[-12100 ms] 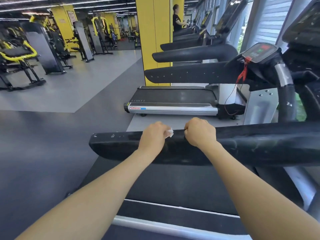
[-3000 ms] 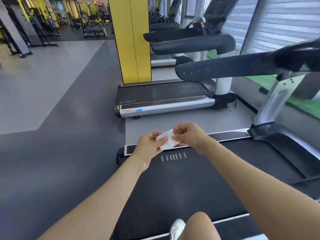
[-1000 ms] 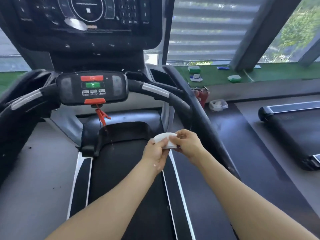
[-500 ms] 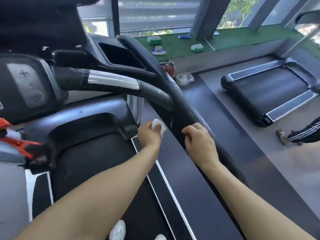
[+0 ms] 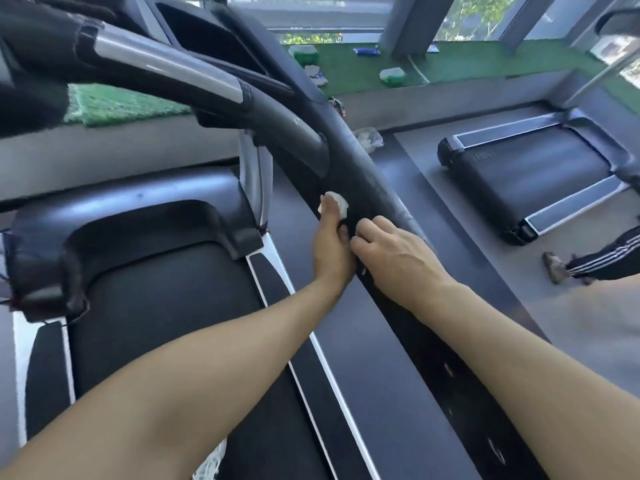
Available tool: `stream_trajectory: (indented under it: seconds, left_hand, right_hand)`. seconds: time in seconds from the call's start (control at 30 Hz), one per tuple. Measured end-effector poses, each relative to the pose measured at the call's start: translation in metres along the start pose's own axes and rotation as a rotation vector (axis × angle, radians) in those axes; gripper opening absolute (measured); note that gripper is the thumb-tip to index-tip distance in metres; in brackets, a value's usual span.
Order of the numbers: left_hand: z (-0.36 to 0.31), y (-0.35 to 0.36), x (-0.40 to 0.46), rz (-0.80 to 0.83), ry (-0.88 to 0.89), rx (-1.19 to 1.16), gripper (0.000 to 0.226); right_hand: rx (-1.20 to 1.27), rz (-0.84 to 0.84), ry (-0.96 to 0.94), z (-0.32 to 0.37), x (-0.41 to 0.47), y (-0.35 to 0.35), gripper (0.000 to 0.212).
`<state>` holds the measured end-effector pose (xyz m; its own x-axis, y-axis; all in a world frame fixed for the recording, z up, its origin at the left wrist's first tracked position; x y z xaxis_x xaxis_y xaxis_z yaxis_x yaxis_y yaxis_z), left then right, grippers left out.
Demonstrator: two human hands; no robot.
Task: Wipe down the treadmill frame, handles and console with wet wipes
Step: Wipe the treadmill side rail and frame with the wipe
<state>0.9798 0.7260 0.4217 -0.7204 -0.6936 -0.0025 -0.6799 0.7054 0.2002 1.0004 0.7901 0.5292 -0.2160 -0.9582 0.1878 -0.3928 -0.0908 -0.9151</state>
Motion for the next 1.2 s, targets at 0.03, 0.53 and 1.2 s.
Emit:
stream_trajectory:
  seconds: [0.03, 0.53, 1.2]
  left_hand:
    - [-0.004, 0.004, -0.004, 0.011, 0.042, -0.008, 0.038]
    - [0.009, 0.0, -0.015, 0.091, 0.229, 0.341, 0.034]
    - [0.019, -0.027, 0.047, 0.024, 0.086, 0.332, 0.045]
  right_hand:
    - [-0.008, -0.005, -0.023, 0.002, -0.001, -0.001, 0.034]
    - [-0.298, -0.137, -0.176, 0.019, -0.016, 0.0, 0.041]
    - [-0.328, -0.061, -0.129, 0.018, -0.01, 0.019, 0.041]
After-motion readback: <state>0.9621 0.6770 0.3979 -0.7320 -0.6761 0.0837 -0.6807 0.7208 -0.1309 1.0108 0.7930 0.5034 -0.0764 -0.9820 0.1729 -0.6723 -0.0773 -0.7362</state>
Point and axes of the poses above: each hand's wrist, its own x-axis towards the middle knuckle, its own y-axis out of the palm, z = x × y, the point moved 10 cm from there along x, towards the middle knuckle, and after that the axes turned 14 degrees about -x, right-handed, at the moved point
